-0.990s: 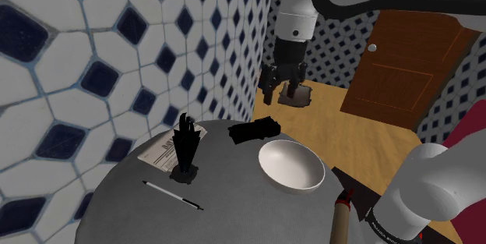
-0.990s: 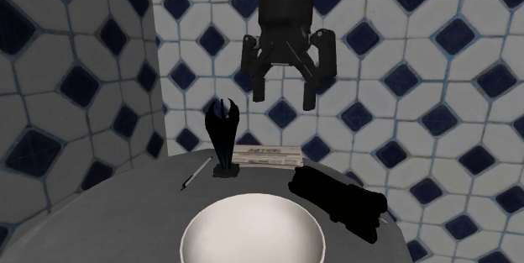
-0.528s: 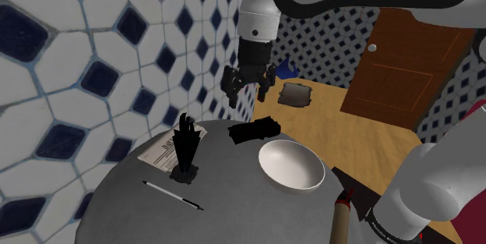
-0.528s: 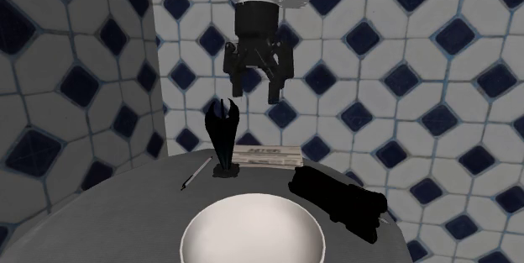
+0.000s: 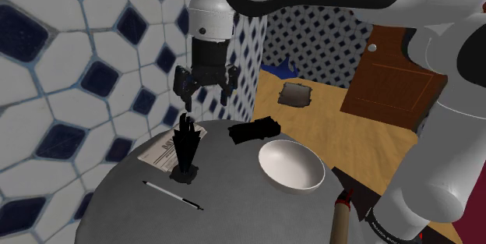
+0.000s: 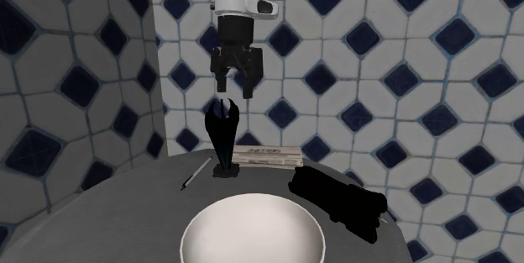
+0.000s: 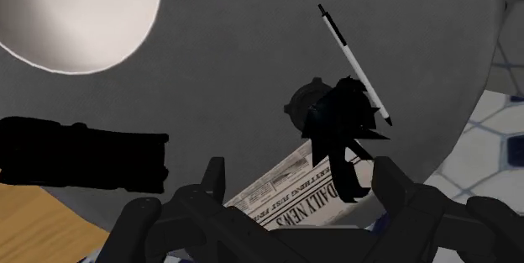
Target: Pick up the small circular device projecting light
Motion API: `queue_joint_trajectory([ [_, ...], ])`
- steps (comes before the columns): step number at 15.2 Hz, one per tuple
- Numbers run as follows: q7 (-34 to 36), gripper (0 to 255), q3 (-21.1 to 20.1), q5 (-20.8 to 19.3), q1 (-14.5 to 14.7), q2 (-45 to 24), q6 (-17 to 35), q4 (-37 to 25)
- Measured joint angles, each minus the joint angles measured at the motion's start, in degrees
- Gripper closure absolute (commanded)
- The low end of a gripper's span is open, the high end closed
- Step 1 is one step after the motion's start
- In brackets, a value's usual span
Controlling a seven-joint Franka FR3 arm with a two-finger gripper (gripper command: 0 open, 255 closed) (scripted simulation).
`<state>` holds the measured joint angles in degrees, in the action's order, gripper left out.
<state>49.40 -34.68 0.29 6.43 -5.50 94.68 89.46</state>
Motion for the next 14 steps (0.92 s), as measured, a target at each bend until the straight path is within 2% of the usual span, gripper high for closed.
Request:
queue_joint_trajectory([
  [3,5.1,0,-1.0,-5.0,3.9,-9.3,-2.2,-10.3],
  [4,5.6,0,-1.0,-5.5,4.4,-10.2,-2.0,-10.9],
  [11,6.0,0,-0.9,-5.6,4.2,-10.4,2.7,-6.4],
  [12,5.9,255,-0.9,-5.5,4.2,-10.4,3.0,-6.0],
  [14,6.0,255,-0.9,-5.5,4.2,-10.4,3.3,-5.8],
])
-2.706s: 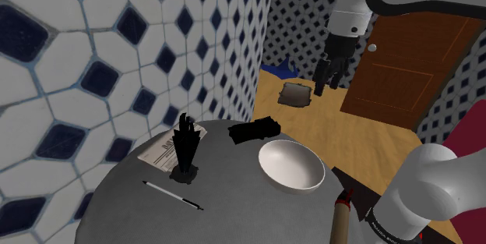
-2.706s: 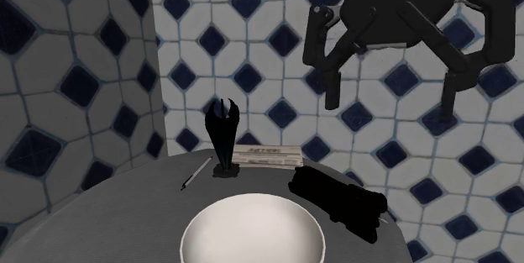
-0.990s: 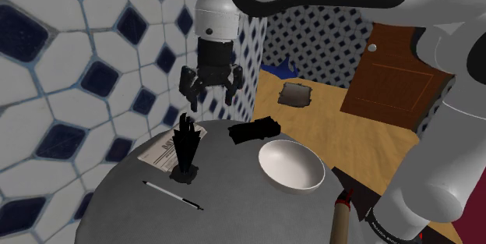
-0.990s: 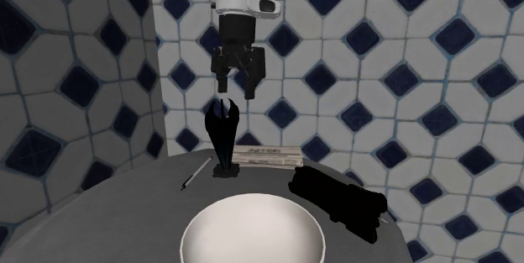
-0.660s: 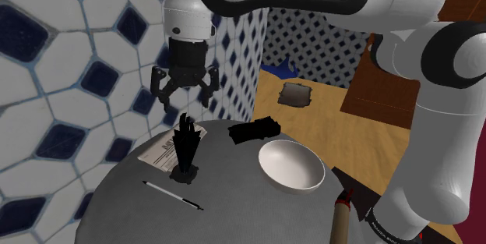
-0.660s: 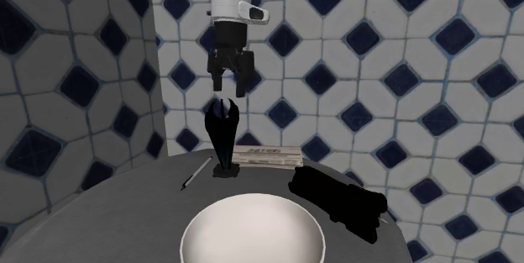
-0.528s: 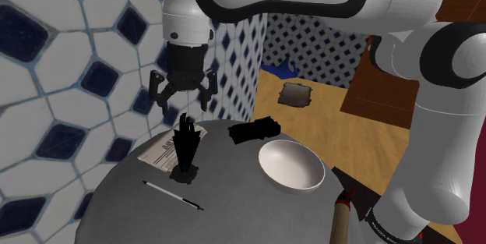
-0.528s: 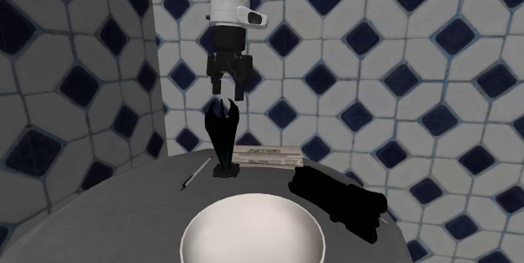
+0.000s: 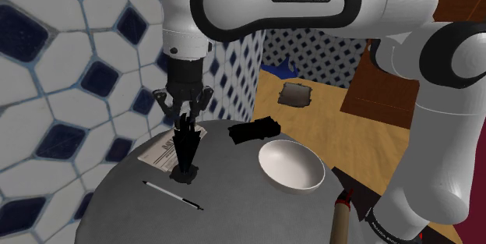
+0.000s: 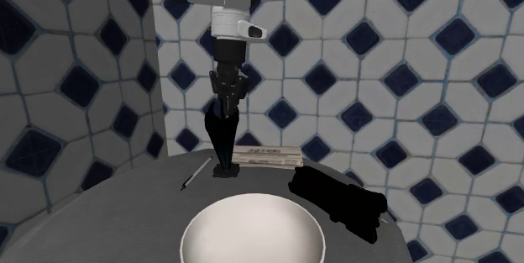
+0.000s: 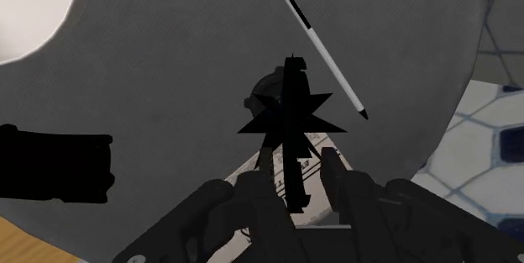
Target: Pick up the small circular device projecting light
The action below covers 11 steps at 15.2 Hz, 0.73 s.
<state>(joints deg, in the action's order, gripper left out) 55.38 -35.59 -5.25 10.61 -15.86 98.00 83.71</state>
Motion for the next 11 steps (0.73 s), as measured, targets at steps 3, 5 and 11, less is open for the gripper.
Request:
queue_joint_trajectory([
  [3,0.0,255,0.0,0.0,0.0,0.0,0.1,0.1],
  [5,0.0,255,0.0,0.0,0.0,0.0,0.1,0.1],
  [11,0.0,255,0.0,0.0,0.1,-0.1,-1.6,-1.6],
])
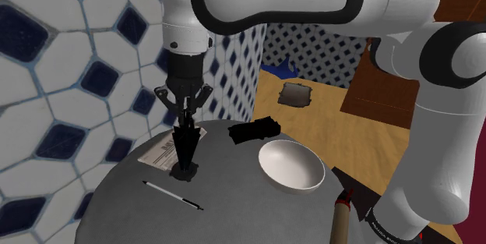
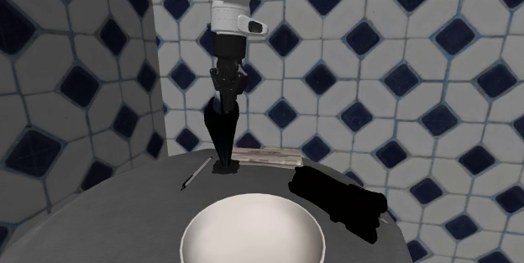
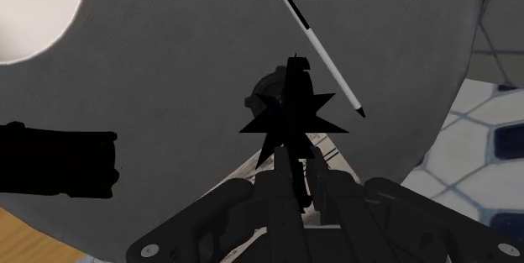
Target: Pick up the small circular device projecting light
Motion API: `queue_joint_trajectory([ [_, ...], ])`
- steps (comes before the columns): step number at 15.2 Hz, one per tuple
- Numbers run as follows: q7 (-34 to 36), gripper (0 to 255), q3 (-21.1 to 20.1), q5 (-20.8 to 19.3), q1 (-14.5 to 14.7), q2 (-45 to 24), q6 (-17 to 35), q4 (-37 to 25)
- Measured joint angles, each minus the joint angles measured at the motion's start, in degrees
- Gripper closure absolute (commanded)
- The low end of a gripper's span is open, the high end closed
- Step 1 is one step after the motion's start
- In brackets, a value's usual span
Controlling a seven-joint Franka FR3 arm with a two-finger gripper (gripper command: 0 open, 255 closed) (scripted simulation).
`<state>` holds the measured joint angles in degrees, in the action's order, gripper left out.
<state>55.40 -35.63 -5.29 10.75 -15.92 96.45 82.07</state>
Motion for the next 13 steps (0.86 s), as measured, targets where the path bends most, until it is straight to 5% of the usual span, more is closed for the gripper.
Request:
queue_joint_trajectory([
  [13,1.2,255,-0.2,-2.1,2.9,-3.6,-11.3,-14.6],
])
